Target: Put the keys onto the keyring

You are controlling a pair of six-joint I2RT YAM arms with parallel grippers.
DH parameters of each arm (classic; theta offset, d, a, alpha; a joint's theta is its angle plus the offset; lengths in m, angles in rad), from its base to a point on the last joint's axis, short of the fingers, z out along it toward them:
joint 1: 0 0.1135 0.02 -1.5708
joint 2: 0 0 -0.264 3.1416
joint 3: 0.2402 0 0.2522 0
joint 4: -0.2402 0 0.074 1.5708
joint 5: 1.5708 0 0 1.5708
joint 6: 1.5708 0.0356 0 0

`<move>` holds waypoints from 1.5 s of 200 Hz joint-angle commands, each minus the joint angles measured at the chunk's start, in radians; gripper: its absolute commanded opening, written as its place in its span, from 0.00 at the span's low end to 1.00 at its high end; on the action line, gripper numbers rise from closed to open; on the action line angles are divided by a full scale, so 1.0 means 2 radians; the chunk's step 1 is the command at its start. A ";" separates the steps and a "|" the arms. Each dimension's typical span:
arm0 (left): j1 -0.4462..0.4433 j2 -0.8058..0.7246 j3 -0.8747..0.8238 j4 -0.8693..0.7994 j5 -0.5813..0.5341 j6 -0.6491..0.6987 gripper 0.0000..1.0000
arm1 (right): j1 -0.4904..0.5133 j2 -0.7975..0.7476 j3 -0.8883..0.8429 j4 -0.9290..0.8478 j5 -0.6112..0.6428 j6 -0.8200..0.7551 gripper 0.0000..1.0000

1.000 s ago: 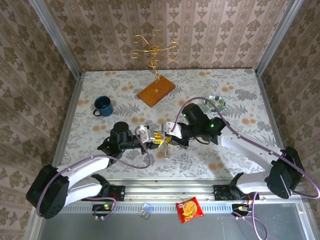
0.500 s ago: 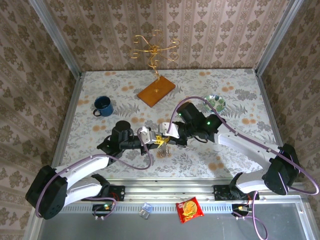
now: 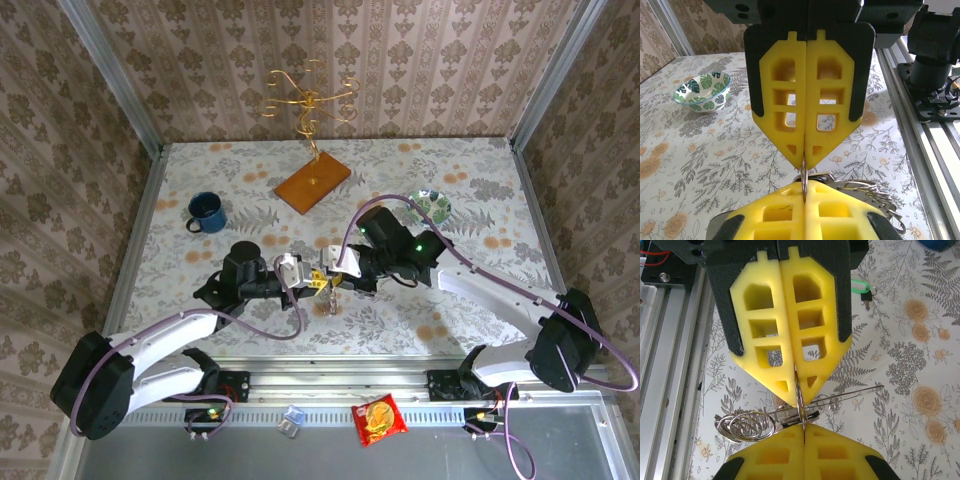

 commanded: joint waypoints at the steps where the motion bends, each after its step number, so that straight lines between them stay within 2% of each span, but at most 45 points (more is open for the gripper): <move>1: 0.000 -0.014 0.009 0.003 0.006 0.008 0.00 | -0.002 -0.010 -0.010 -0.008 0.012 0.005 0.01; 33: -0.001 -0.013 0.007 0.017 0.015 0.002 0.00 | -0.002 0.008 -0.009 -0.007 0.028 0.006 0.00; 79: -0.001 -0.014 0.002 0.030 0.013 -0.002 0.00 | -0.003 0.010 -0.015 0.030 0.003 0.024 0.00; 109: -0.002 -0.013 -0.007 0.051 0.011 -0.013 0.00 | -0.009 -0.007 -0.028 0.043 -0.011 0.031 0.05; 137: -0.002 -0.011 -0.016 0.082 0.012 -0.034 0.00 | -0.014 -0.025 -0.041 0.059 -0.020 0.038 0.16; 206: -0.001 -0.003 -0.027 0.134 0.024 -0.075 0.00 | -0.015 -0.046 -0.063 0.108 -0.051 0.049 0.21; 236: -0.001 0.001 -0.028 0.148 0.029 -0.085 0.00 | -0.015 -0.037 -0.062 0.119 -0.060 0.056 0.18; 278: 0.000 0.003 -0.031 0.155 0.024 -0.090 0.00 | -0.015 -0.037 -0.063 0.124 -0.064 0.055 0.00; 286: 0.000 0.003 -0.032 0.152 0.018 -0.087 0.00 | -0.015 -0.038 -0.062 0.119 -0.063 0.051 0.00; 300: -0.001 0.000 -0.029 0.137 0.007 -0.074 0.08 | -0.015 -0.038 -0.055 0.106 -0.059 0.043 0.00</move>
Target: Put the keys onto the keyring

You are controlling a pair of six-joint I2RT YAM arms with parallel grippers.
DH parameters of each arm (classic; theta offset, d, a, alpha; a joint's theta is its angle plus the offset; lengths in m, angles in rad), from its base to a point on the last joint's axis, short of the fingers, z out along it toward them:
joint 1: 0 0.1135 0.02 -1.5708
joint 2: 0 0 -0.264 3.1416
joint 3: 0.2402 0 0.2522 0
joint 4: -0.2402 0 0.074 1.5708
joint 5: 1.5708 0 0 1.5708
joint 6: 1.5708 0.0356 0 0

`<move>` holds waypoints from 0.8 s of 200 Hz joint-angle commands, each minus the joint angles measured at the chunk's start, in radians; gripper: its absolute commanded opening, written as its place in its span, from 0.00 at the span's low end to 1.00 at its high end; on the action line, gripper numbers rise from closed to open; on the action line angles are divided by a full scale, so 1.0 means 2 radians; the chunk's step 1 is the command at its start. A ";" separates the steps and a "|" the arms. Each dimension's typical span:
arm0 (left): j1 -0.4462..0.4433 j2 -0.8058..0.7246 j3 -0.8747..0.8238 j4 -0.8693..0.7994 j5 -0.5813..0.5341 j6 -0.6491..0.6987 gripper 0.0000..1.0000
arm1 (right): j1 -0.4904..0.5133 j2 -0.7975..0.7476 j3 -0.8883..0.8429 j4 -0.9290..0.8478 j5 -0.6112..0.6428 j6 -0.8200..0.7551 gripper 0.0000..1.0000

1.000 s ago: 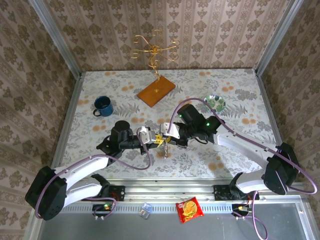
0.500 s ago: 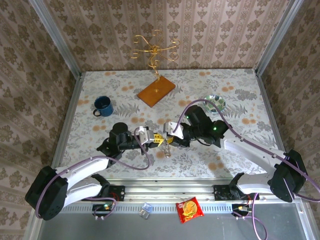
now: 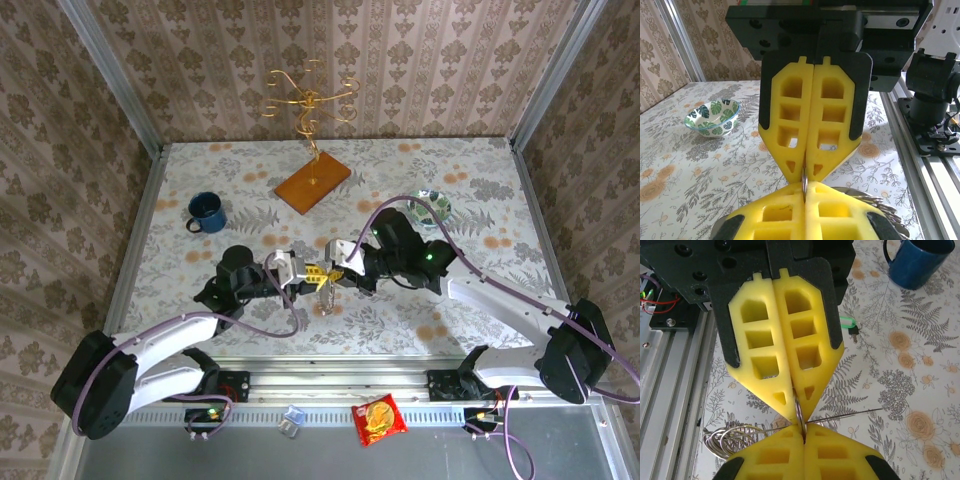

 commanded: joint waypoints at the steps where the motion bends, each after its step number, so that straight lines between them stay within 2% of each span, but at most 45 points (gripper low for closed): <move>1: -0.002 -0.003 0.001 0.011 -0.005 0.005 0.08 | -0.001 0.000 0.002 -0.002 -0.012 -0.008 0.00; 61: -0.003 -0.006 0.045 -0.127 -0.022 0.081 0.12 | 0.013 0.029 0.054 -0.102 0.027 -0.063 0.00; 108: -0.005 0.001 0.056 -0.151 -0.024 0.097 0.13 | 0.033 0.047 0.092 -0.135 0.045 -0.081 0.00; 120: -0.006 0.003 0.059 -0.154 -0.022 0.100 0.11 | 0.037 0.048 0.096 -0.133 0.046 -0.081 0.00; 140: -0.006 0.000 0.058 -0.153 -0.020 0.102 0.02 | 0.035 0.043 0.092 -0.126 0.048 -0.075 0.00; 160: -0.006 -0.007 0.052 -0.147 -0.019 0.101 0.00 | 0.027 0.030 0.070 -0.113 0.050 -0.059 0.13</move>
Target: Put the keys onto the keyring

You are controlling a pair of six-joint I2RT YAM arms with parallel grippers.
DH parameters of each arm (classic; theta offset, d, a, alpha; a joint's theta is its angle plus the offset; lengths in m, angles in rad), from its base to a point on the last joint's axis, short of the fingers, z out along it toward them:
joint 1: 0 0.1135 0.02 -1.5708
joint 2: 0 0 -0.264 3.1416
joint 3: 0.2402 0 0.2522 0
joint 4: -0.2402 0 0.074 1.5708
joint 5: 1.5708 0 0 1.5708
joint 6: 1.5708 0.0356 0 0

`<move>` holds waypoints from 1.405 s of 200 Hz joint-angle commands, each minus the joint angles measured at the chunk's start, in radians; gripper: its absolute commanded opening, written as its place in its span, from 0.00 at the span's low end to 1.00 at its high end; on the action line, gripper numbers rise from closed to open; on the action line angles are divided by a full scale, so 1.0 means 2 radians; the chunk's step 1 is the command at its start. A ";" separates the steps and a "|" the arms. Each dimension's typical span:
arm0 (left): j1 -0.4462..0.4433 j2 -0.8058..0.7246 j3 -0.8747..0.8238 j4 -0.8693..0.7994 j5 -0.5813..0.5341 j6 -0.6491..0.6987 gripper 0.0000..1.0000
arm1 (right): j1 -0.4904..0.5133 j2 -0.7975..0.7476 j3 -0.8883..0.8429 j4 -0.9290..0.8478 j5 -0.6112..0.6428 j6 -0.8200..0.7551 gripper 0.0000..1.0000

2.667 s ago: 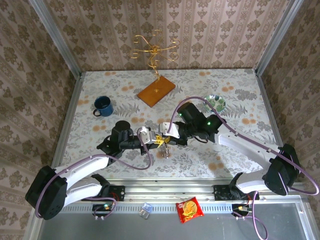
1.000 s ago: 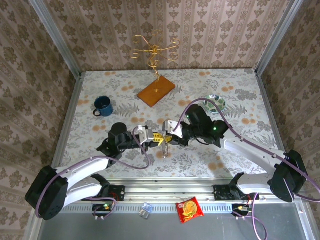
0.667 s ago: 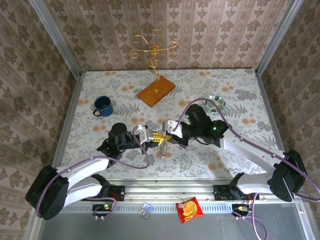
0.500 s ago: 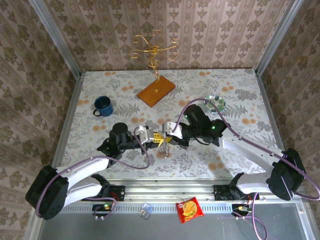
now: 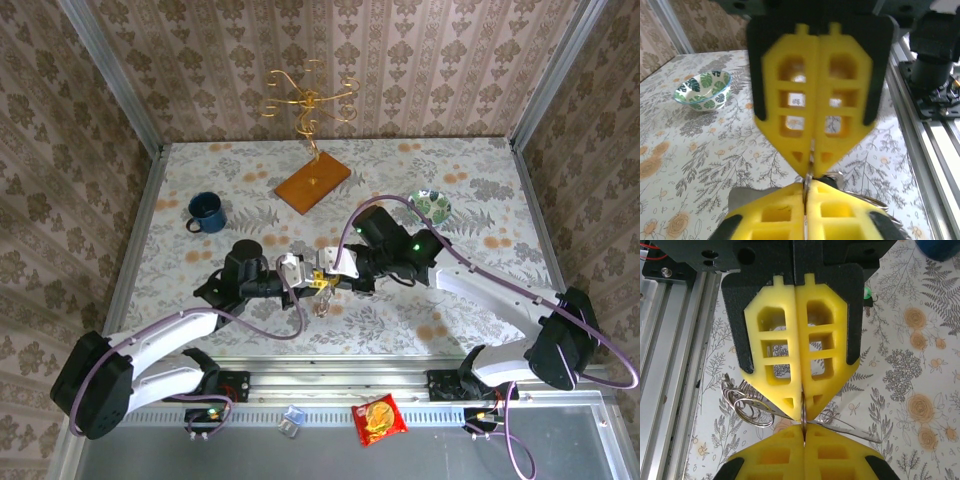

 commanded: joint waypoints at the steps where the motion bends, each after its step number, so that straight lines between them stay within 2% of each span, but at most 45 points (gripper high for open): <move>1: -0.001 -0.007 0.010 0.000 -0.002 0.010 0.00 | -0.003 -0.015 -0.008 0.007 -0.007 0.009 0.13; 29: -0.001 -0.011 0.003 0.009 0.004 0.007 0.00 | -0.011 -0.022 -0.032 0.025 0.003 0.020 0.18; 97: 0.000 -0.018 0.001 0.014 0.008 0.004 0.00 | -0.014 -0.021 -0.045 0.036 0.002 0.030 0.13; 138: 0.001 -0.016 -0.026 0.088 0.005 -0.042 0.00 | -0.030 -0.051 -0.080 0.088 -0.009 0.059 0.25; 170: 0.001 -0.008 -0.044 0.150 0.015 -0.079 0.00 | -0.041 -0.061 -0.116 0.129 -0.020 0.083 0.26; 183: 0.002 -0.006 -0.046 0.160 0.021 -0.086 0.00 | -0.041 -0.059 -0.124 0.147 -0.027 0.094 0.27; 231: 0.005 0.000 -0.048 0.181 0.036 -0.106 0.00 | -0.038 -0.046 -0.147 0.204 -0.054 0.124 0.42; 281: 0.007 0.009 -0.049 0.210 0.036 -0.122 0.00 | -0.033 -0.031 -0.162 0.260 -0.080 0.152 0.47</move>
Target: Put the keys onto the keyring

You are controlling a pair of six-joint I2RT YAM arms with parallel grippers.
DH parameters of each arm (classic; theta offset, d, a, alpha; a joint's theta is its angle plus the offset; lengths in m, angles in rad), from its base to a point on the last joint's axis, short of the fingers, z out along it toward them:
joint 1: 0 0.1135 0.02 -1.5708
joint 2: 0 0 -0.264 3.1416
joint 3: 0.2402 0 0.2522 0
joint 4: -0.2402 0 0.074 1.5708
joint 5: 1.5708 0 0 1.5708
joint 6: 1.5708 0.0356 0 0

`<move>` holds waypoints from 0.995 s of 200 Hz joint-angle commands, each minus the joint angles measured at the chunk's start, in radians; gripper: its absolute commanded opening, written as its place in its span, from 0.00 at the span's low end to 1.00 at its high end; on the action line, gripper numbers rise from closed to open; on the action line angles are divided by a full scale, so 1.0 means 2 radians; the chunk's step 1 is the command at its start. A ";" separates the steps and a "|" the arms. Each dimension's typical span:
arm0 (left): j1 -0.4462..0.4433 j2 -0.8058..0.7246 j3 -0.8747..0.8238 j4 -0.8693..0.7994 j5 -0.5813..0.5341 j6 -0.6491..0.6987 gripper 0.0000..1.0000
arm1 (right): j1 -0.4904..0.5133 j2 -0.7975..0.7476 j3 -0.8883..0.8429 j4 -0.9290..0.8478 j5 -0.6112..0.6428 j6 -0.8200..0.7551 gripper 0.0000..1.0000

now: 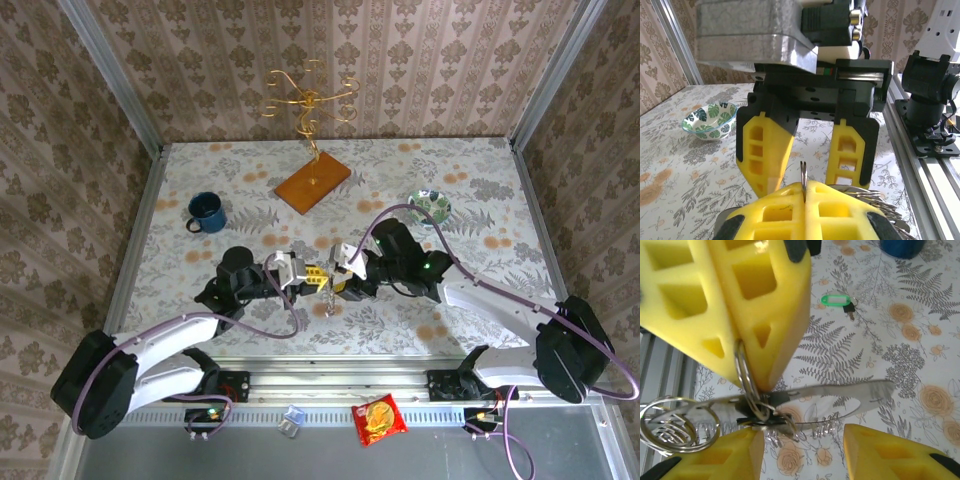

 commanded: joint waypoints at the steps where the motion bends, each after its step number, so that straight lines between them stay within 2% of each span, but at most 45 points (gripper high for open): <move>1: 0.005 0.005 -0.005 0.047 0.014 -0.022 0.00 | 0.004 0.008 -0.012 0.050 -0.029 0.025 0.47; 58: 0.005 0.001 -0.007 0.051 0.012 -0.024 0.00 | 0.004 0.007 -0.024 0.077 -0.039 0.043 0.46; 104: 0.008 0.000 -0.006 0.051 0.014 -0.024 0.00 | 0.003 0.003 -0.023 0.072 -0.037 0.041 0.34; 139: 0.012 -0.003 -0.006 0.052 0.017 -0.027 0.00 | 0.003 0.002 -0.026 0.075 -0.037 0.041 0.41; 199: 0.015 -0.014 -0.004 0.019 -0.007 -0.006 0.00 | 0.004 -0.012 -0.011 0.023 0.014 0.009 0.22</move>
